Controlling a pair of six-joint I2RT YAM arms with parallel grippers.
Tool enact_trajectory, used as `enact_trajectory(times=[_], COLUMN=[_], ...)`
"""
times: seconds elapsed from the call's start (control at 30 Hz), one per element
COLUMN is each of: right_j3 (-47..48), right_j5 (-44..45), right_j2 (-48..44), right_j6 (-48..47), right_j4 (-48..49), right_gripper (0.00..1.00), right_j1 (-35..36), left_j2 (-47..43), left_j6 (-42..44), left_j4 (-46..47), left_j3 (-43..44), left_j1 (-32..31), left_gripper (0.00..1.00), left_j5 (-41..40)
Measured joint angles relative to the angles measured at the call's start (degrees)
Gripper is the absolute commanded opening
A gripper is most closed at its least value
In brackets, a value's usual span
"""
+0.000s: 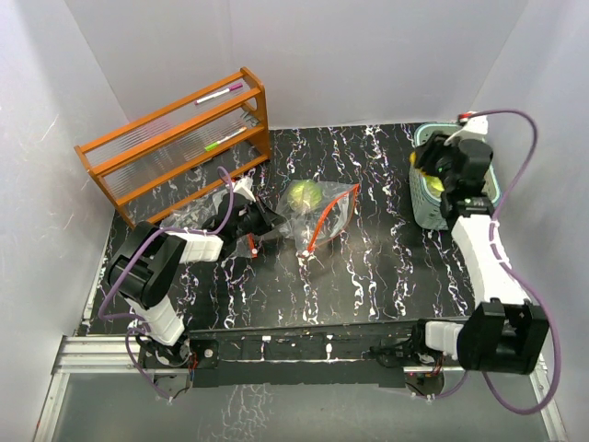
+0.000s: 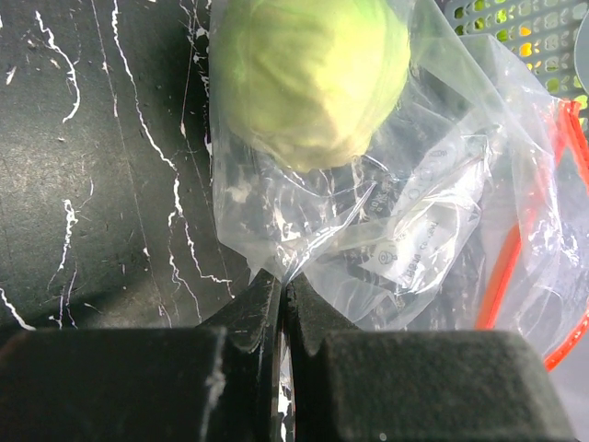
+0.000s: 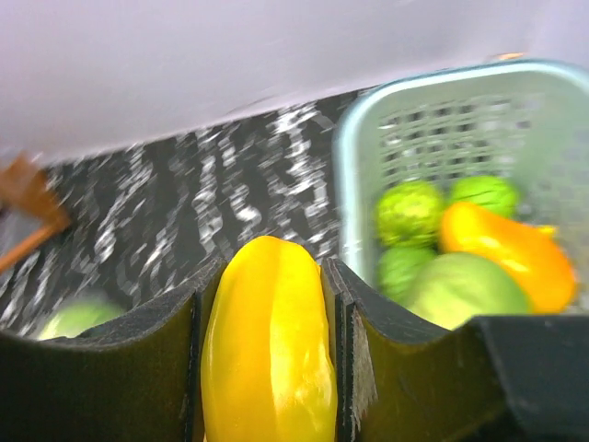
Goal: Open the zip-top bag and remove the fake food
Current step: Place the fake fruit in the bin.
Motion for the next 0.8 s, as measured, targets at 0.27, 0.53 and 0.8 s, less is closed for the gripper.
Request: enact_trajectory(times=[0.27,0.53,0.8], right_j3=[6.97,7.39,-3.85], right_j5=[10.71,10.03,5.07], right_j2=[13.05,16.39,1.16], right_j6=[-1.07,-3.98,-2.86], right_j4=[-0.59,-1.25,6.62], right_gripper=[0.69,0.76,0.39], right_j1=[-6.51,-6.01,12.09], left_j2=[-0.26,-1.40,-1.51], left_j6=[-0.83,-0.98,-1.01], left_j4=[1.14,1.18,1.27], left_j3=[-1.27,-1.53,-1.38], left_j1=[0.00,0.00,0.00], left_gripper=[0.00,0.00,0.00], left_j5=[2.08,3.34,4.02])
